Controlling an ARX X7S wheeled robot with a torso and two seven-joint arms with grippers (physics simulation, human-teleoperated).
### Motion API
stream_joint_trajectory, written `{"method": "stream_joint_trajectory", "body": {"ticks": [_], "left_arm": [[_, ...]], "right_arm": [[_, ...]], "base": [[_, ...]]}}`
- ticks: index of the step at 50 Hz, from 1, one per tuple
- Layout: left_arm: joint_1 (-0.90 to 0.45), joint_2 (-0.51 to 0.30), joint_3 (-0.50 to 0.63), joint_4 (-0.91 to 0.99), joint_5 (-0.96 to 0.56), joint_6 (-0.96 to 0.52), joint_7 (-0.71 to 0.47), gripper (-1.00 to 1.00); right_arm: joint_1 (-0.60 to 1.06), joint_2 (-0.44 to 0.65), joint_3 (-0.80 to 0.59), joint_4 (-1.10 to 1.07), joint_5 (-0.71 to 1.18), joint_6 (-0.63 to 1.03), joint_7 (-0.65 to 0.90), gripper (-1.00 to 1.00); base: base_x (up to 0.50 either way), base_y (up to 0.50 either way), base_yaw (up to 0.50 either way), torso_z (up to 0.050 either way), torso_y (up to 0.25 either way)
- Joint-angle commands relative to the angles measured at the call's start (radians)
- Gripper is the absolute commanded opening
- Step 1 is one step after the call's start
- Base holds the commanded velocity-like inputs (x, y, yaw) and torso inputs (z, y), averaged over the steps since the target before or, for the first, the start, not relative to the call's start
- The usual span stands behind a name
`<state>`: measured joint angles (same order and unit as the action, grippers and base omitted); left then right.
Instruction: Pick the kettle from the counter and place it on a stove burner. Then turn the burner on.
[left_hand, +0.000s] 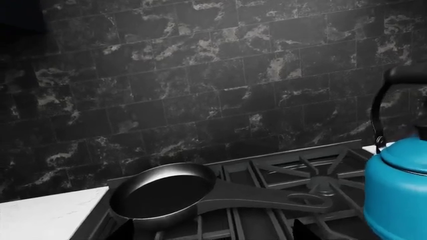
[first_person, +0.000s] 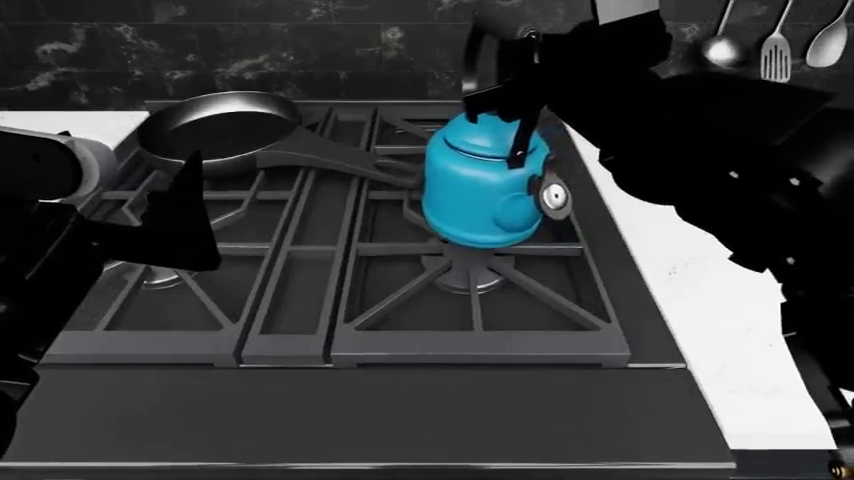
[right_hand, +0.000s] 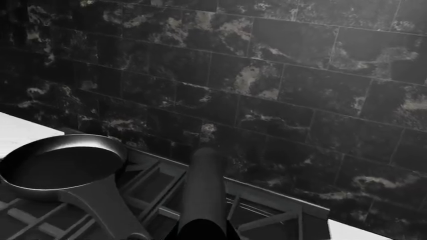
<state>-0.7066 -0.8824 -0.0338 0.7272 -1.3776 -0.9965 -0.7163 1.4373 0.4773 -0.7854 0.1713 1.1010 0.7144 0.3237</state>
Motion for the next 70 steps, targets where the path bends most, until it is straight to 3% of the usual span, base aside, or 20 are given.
{"method": "stream_joint_trajectory", "body": {"ticks": [1, 61, 62, 70], "left_arm": [[0.001, 0.0, 0.007, -0.002, 0.005, 0.003, 0.0, 1.0], [0.023, 0.005, 0.048, -0.018, 0.06, 0.029, 0.029, 1.0], [0.022, 0.005, 0.048, -0.018, 0.058, 0.029, 0.028, 1.0], [0.015, 0.007, 0.053, -0.018, 0.057, 0.03, 0.025, 1.0]], "right_arm": [[-0.003, -0.022, 0.013, 0.018, -0.035, -0.022, -0.035, -1.0], [-0.059, -0.049, -0.035, 0.121, -0.108, -0.099, -0.103, -1.0], [-0.058, -0.048, -0.034, 0.12, -0.107, -0.098, -0.103, 1.0], [-0.058, -0.04, -0.029, 0.101, -0.099, -0.094, -0.097, 1.0]], "base": [[0.0, 0.0, 0.0, 0.0, 0.0], [0.0, 0.0, 0.0, 0.0, 0.001], [0.0, 0.0, 0.0, 0.0, 0.0], [0.0, 0.0, 0.0, 0.0, 0.0]]}}
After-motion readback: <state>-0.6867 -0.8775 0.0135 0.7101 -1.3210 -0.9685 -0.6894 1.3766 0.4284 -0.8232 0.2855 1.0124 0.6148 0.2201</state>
